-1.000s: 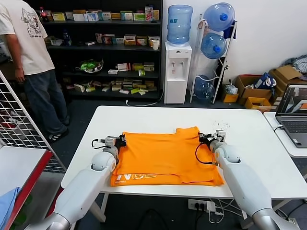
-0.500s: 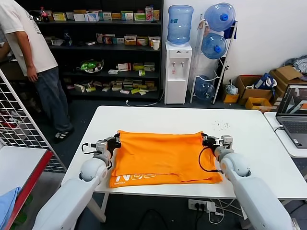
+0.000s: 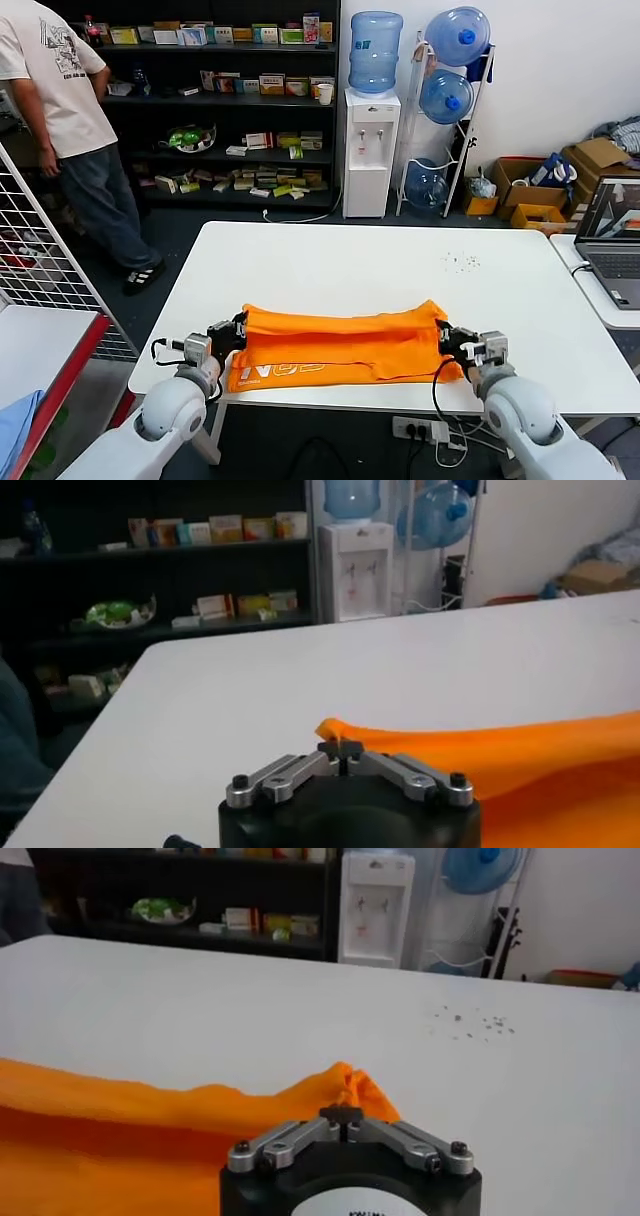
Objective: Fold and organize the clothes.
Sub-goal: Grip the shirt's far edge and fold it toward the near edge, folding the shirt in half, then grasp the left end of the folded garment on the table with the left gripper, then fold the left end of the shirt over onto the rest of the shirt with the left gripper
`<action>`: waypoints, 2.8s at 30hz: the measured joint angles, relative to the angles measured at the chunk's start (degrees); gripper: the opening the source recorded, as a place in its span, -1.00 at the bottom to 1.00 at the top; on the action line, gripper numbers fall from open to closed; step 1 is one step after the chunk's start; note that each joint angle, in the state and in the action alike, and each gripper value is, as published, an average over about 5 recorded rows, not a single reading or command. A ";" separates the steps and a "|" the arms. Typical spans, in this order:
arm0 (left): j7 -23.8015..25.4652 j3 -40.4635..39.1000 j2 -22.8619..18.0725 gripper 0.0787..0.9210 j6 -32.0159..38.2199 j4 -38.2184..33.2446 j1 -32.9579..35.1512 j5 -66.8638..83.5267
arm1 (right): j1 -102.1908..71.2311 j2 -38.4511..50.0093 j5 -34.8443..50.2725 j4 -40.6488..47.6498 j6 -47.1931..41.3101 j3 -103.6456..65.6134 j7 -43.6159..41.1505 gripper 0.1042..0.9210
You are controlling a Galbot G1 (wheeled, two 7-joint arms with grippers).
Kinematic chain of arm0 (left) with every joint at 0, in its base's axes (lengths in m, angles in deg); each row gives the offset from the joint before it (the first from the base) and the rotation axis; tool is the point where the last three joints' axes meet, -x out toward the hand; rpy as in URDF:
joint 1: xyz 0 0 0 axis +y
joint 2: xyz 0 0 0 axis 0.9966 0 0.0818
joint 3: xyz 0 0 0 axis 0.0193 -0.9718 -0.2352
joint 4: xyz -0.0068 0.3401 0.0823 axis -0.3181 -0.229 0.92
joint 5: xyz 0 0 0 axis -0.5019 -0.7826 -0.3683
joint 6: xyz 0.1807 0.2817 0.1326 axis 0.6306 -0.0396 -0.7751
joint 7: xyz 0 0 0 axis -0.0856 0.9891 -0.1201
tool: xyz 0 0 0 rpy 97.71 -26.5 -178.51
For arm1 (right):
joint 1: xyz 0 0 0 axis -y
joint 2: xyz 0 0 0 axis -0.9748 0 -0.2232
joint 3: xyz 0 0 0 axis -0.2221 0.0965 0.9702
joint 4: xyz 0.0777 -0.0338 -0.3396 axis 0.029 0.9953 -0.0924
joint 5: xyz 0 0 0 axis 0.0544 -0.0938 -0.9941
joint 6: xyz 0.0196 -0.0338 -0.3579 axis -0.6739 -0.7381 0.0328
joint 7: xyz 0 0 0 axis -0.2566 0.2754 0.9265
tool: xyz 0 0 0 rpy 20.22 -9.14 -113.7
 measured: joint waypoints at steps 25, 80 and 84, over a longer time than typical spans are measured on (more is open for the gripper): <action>-4.29 3.06 -1.48 0.49 -2.04 -2.51 6.82 4.57 | -8.81 0.35 -2.58 -7.58 -0.60 -1.66 2.15 0.46; -7.53 8.83 8.46 -0.88 -4.38 -5.96 5.50 10.20 | -8.48 -4.11 -10.25 -5.79 10.71 -1.40 3.41 0.76; -9.02 6.27 5.44 -0.88 -4.96 -8.74 4.90 11.25 | -8.13 -4.57 -11.00 -5.11 11.10 -1.54 3.52 0.76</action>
